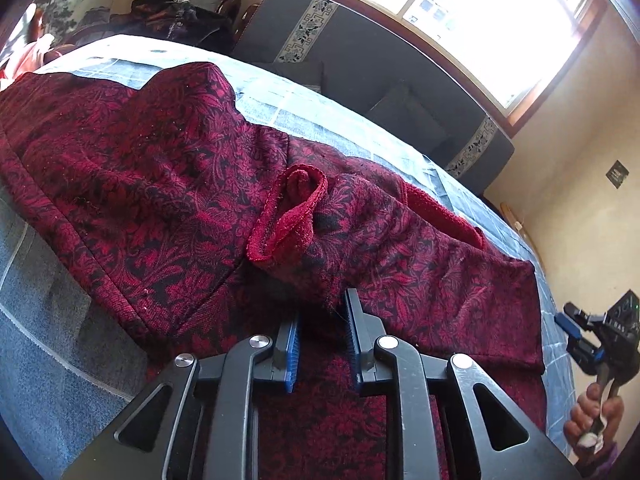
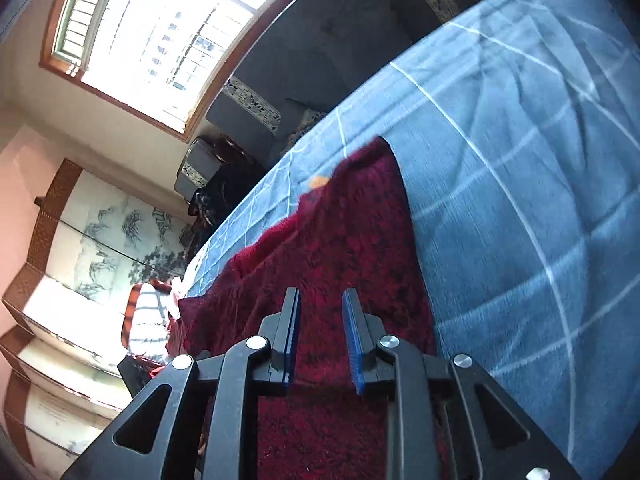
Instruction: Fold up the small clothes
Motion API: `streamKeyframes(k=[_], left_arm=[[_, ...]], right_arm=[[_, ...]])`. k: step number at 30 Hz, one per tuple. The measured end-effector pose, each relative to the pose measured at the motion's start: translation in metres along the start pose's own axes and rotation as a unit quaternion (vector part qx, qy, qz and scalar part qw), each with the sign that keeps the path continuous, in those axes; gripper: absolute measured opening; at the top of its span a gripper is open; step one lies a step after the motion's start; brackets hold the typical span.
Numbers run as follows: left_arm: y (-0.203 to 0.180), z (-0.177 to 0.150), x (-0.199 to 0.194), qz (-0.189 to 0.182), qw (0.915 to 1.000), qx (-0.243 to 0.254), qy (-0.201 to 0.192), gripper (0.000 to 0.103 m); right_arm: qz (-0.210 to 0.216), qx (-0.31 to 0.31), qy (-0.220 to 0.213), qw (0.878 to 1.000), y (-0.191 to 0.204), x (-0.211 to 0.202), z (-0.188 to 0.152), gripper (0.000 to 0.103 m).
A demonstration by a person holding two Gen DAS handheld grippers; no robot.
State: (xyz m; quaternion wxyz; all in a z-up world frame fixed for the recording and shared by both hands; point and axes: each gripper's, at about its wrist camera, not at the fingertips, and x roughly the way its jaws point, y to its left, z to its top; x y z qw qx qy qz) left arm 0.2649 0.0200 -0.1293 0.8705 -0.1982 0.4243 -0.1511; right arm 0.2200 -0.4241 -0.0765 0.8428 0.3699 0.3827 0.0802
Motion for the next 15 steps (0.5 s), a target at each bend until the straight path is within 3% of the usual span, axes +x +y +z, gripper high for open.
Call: streamKeyframes(k=[4,7,9,11,15], left_arm=[[0.003,0.0,-0.001,-0.009,0.9999,-0.007,-0.003,0.022],[0.008,-0.001,-0.002,-0.018,0.9997,-0.016,-0.005,0.022],[0.01,-0.002,-0.002,-0.022,0.9995,-0.02,-0.006,0.022],[0.011,-0.002,-0.003,-0.024,0.9994,-0.023,-0.007,0.022],[0.012,-0.002,-0.004,-0.025,0.9994,-0.024,-0.007,0.022]], right_arm=[[-0.049,-0.059,-0.022,0.997,0.016,0.016,0.043,0.022],[-0.055,-0.057,0.01,0.997,0.008,0.047,0.066,0.022],[-0.082,-0.059,0.028,0.995,0.0,0.068,0.072,0.022],[-0.126,-0.047,0.044,0.99,-0.016,0.085,0.072,0.013],[-0.126,-0.033,0.031,0.991,-0.024,0.083,0.071,0.01]])
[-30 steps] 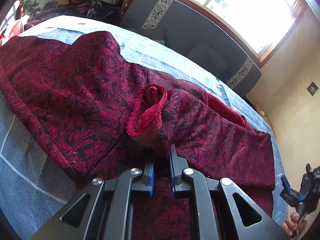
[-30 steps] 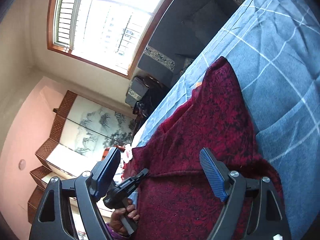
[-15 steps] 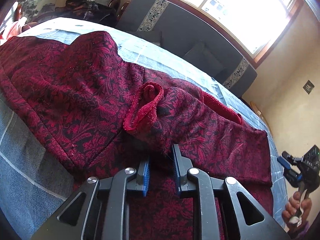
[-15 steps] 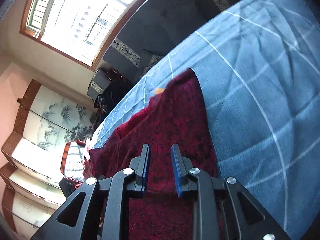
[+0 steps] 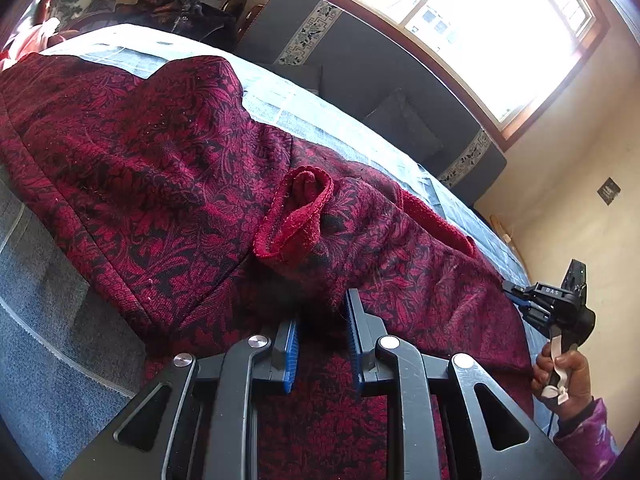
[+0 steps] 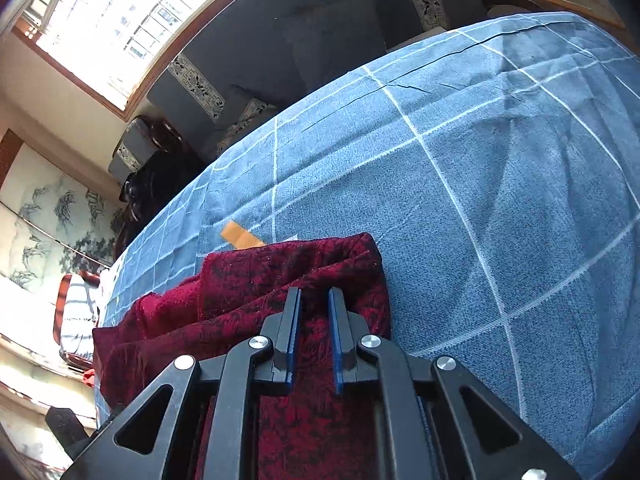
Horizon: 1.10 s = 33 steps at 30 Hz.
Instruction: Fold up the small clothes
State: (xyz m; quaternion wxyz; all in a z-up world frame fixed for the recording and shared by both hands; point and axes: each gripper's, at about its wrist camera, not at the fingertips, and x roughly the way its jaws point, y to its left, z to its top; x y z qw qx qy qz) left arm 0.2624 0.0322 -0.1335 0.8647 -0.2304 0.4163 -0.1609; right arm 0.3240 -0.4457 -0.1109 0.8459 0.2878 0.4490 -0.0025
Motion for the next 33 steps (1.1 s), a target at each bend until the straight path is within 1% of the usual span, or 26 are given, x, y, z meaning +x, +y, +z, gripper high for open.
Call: streamKeyframes(k=[2,3,4,5,6,7,8,9,10,11,12,13,15,16,20,23,24,26,27,29,31,33], left_arm=[[0.001,0.0,-0.004,-0.002,1.0,-0.003,-0.001,0.022],[0.003,0.0,-0.009,-0.004,0.9999,-0.007,-0.008,0.022],[0.005,0.0,-0.018,-0.009,0.9997,-0.013,-0.019,0.022],[0.008,0.0,-0.028,-0.014,0.9992,-0.02,-0.03,0.023],[0.013,0.001,-0.041,-0.018,0.9986,-0.03,-0.04,0.024],[0.017,0.002,-0.05,-0.02,0.9981,-0.04,-0.043,0.028],[0.025,0.004,-0.061,-0.021,0.9975,-0.052,-0.042,0.037],[0.033,0.006,-0.07,-0.019,0.9971,-0.061,-0.041,0.043],[0.043,0.01,-0.081,-0.012,0.9964,-0.07,-0.045,0.055],[0.055,0.014,-0.092,-0.003,0.9952,-0.08,-0.056,0.055],[0.07,0.019,-0.104,0.004,0.9934,-0.091,-0.069,0.055],[0.085,0.025,-0.114,0.009,0.992,-0.102,-0.074,0.055],[0.118,0.037,-0.13,0.01,0.9878,-0.135,-0.077,0.055],[0.135,0.043,-0.137,0.003,0.9849,-0.152,-0.082,0.055],[0.196,0.068,-0.151,-0.02,0.9745,-0.209,-0.08,0.055],[0.235,0.09,-0.151,-0.013,0.9715,-0.229,-0.061,0.055],[0.249,0.097,-0.15,-0.019,0.968,-0.244,-0.059,0.055],[0.271,0.107,-0.147,-0.033,0.9593,-0.274,-0.061,0.055],[0.28,0.111,-0.143,-0.04,0.9555,-0.287,-0.055,0.055],[0.296,0.116,-0.131,-0.047,0.9475,-0.314,-0.033,0.055],[0.305,0.119,-0.122,-0.042,0.9452,-0.323,-0.02,0.054],[0.311,0.122,-0.117,-0.056,0.9462,-0.318,-0.02,0.054]], right_arm=[[-0.024,-0.024,0.004,0.999,0.009,0.001,-0.001,0.01],[-0.037,-0.035,0.007,0.999,0.015,0.001,0.0,0.01],[-0.045,-0.04,0.006,0.998,0.019,-0.001,-0.001,0.015],[-0.042,-0.035,0.0,0.998,0.021,-0.007,-0.002,0.019],[-0.033,-0.027,-0.014,0.999,0.024,-0.016,-0.005,0.02],[-0.019,-0.021,-0.032,0.999,0.028,-0.027,-0.01,0.021],[0.001,-0.017,-0.049,0.999,0.033,-0.039,-0.018,0.022],[0.027,-0.018,-0.058,0.998,0.039,-0.048,-0.027,0.027],[0.057,-0.023,-0.059,0.996,0.049,-0.054,-0.04,0.037],[0.084,-0.03,-0.054,0.995,0.059,-0.057,-0.054,0.041],[0.107,-0.038,-0.044,0.993,0.071,-0.056,-0.07,0.051],[0.125,-0.046,-0.031,0.991,0.081,-0.054,-0.086,0.055],[0.143,-0.067,-0.01,0.987,0.1,-0.047,-0.115,0.055],[0.145,-0.081,-0.002,0.986,0.109,-0.044,-0.127,0.055],[0.134,-0.144,0.017,0.98,0.144,-0.028,-0.16,0.055],[0.117,-0.172,0.023,0.978,0.158,-0.018,-0.174,0.055],[0.112,-0.178,0.025,0.977,0.16,-0.015,-0.178,0.056],[0.11,-0.172,0.031,0.979,0.157,-0.008,-0.184,0.056],[0.114,-0.16,0.037,0.98,0.154,-0.005,-0.184,0.056],[0.124,-0.145,0.033,0.981,0.149,-0.006,-0.18,0.056],[0.13,-0.13,0.032,0.982,0.146,-0.005,-0.178,0.057],[0.132,-0.125,0.032,0.983,0.144,-0.006,-0.177,0.057]])
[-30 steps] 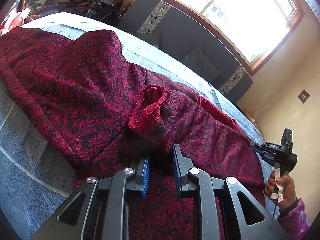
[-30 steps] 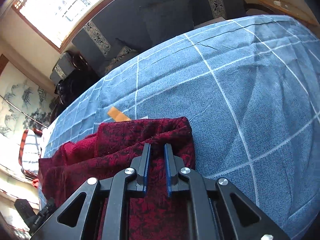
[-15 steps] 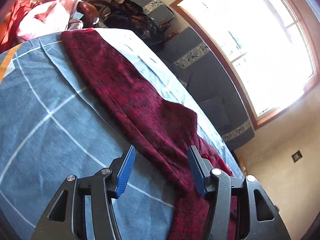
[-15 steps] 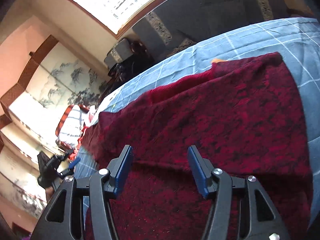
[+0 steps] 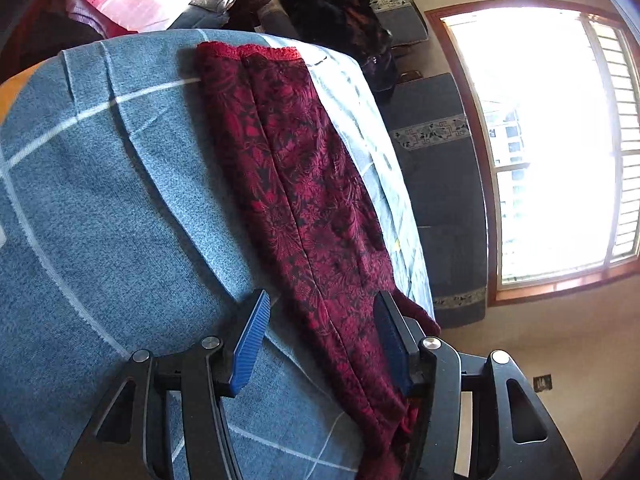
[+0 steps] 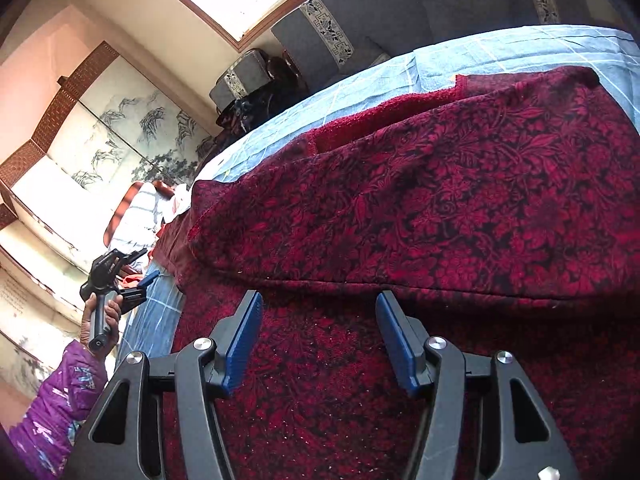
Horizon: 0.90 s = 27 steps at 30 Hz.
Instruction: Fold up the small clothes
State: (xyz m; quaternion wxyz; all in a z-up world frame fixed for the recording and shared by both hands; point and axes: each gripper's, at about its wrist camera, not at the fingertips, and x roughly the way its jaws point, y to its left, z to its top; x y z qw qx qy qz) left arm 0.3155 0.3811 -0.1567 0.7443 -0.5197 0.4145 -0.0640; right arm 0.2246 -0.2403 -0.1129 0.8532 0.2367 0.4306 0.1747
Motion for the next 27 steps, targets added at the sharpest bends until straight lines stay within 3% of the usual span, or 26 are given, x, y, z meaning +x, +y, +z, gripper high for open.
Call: streamKeyframes(k=[12,13,15,17,20,23,27], left_arm=[[-0.018,0.01,0.021,0.012,0.9992,0.011,-0.038,0.054],[-0.019,0.01,0.022,0.014,0.9989,0.01,-0.043,0.051],[-0.015,0.007,0.023,0.026,0.9984,0.003,-0.051,0.035],[-0.009,0.005,0.026,0.049,0.9973,-0.005,-0.055,0.007],[-0.005,0.004,0.026,0.045,0.9971,-0.018,-0.06,0.006],[-0.021,-0.004,0.025,0.063,0.995,0.027,-0.073,0.004],[-0.066,-0.027,0.009,0.015,0.9904,0.093,-0.101,0.004]], right_arm=[[-0.005,-0.004,-0.004,1.0,0.006,0.005,-0.001,0.064],[-0.003,-0.001,-0.006,1.0,0.006,0.006,-0.001,0.064],[0.001,0.007,-0.008,1.0,0.002,0.005,-0.001,0.064],[0.006,0.013,-0.009,1.0,-0.001,0.004,-0.001,0.064],[0.009,0.017,-0.01,1.0,-0.002,0.003,0.0,0.064],[0.01,0.017,-0.01,1.0,-0.003,0.003,0.0,0.064],[0.012,0.019,-0.012,1.0,-0.005,0.002,0.0,0.064]])
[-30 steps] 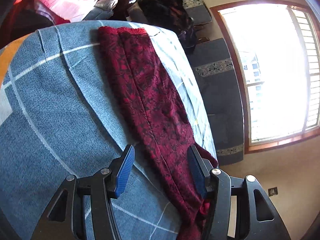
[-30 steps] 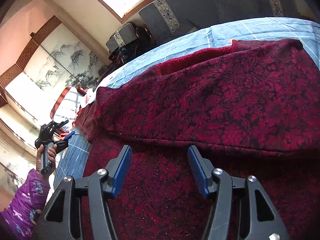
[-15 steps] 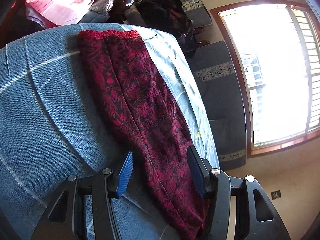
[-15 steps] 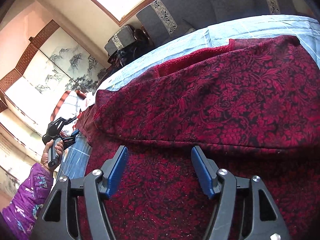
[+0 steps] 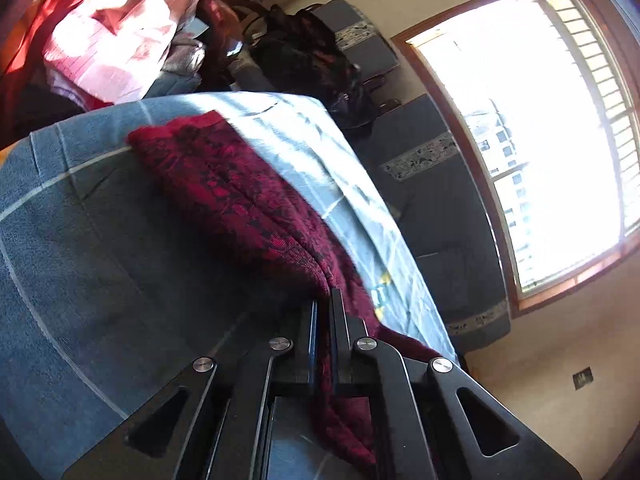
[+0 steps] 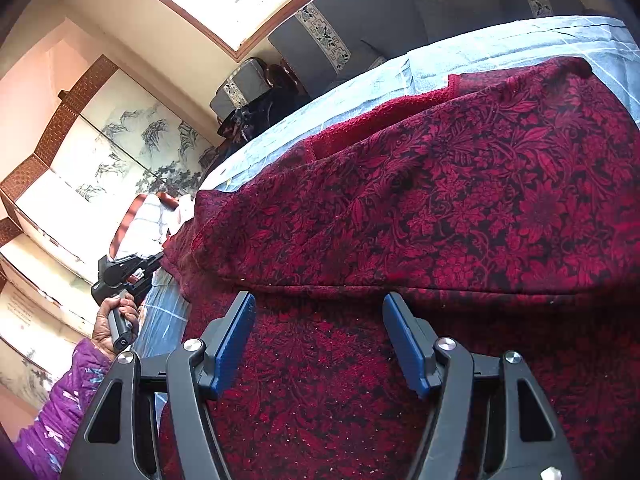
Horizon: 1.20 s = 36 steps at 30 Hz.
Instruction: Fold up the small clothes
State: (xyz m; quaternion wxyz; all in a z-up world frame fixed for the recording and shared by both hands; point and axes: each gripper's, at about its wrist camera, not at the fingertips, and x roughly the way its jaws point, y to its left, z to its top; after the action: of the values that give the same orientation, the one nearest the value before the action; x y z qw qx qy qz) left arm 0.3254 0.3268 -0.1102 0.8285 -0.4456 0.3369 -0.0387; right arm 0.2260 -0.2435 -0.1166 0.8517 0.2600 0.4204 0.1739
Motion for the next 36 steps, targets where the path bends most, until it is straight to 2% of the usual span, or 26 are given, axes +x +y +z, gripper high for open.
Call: streamKeyframes(k=[2,4,9,11,15,18,20,22,24,27,28,29,30,31,33,36], left_arm=[[-0.032,-0.012,-0.009,-0.024,0.9987,0.044,-0.003,0.004],[-0.072,-0.031,-0.017,-0.046,0.994,0.099,-0.003,0.004],[-0.164,-0.102,-0.027,-0.12,0.9714,0.204,0.02,0.004],[-0.193,-0.141,-0.023,-0.14,0.9589,0.244,0.038,0.004],[-0.241,-0.233,0.009,-0.152,0.9236,0.342,0.083,0.004],[-0.255,-0.289,0.041,-0.149,0.9035,0.385,0.114,0.004],[-0.258,-0.321,0.06,-0.153,0.886,0.415,0.139,0.005],[-0.258,-0.341,0.07,-0.147,0.8762,0.437,0.14,0.006],[-0.253,-0.347,0.07,-0.147,0.8769,0.433,0.149,0.011],[-0.246,-0.337,0.059,-0.164,0.8881,0.397,0.163,0.026],[-0.24,-0.333,0.048,-0.173,0.8923,0.386,0.159,0.046],[-0.236,-0.328,0.037,-0.178,0.8989,0.372,0.147,0.078],[-0.229,-0.322,0.023,-0.184,0.906,0.359,0.128,0.087],[-0.222,-0.314,0.01,-0.197,0.9128,0.342,0.103,0.093],[-0.208,-0.3,-0.009,-0.217,0.923,0.308,0.077,0.094],[-0.182,-0.283,-0.018,-0.186,0.9423,0.276,0.036,0.094]], right_arm=[[0.002,0.003,-0.002,1.0,-0.001,-0.001,0.001,0.064],[0.003,0.005,-0.005,1.0,-0.002,-0.003,0.001,0.064],[0.009,0.017,-0.011,1.0,-0.008,-0.009,0.002,0.064],[0.02,0.031,-0.026,0.999,-0.012,-0.019,0.003,0.064],[0.057,0.079,-0.047,0.994,-0.029,-0.038,0.003,0.067],[0.056,0.093,-0.05,0.993,-0.039,-0.047,0.004,0.067],[0.057,0.099,-0.054,0.992,-0.044,-0.052,0.005,0.067],[0.062,0.103,-0.056,0.991,-0.047,-0.057,0.007,0.067],[0.063,0.1,-0.056,0.991,-0.049,-0.06,0.008,0.068],[0.064,0.094,-0.057,0.992,-0.048,-0.065,0.01,0.069],[0.06,0.092,-0.058,0.992,-0.049,-0.068,0.013,0.07],[0.058,0.091,-0.058,0.993,-0.05,-0.07,0.016,0.07],[0.058,0.089,-0.057,0.993,-0.048,-0.071,0.018,0.07],[0.059,0.081,-0.053,0.994,-0.044,-0.071,0.023,0.07],[0.052,0.047,-0.045,0.996,-0.027,-0.071,0.029,0.07],[0.005,-0.047,-0.021,0.999,0.013,-0.062,0.034,0.07]])
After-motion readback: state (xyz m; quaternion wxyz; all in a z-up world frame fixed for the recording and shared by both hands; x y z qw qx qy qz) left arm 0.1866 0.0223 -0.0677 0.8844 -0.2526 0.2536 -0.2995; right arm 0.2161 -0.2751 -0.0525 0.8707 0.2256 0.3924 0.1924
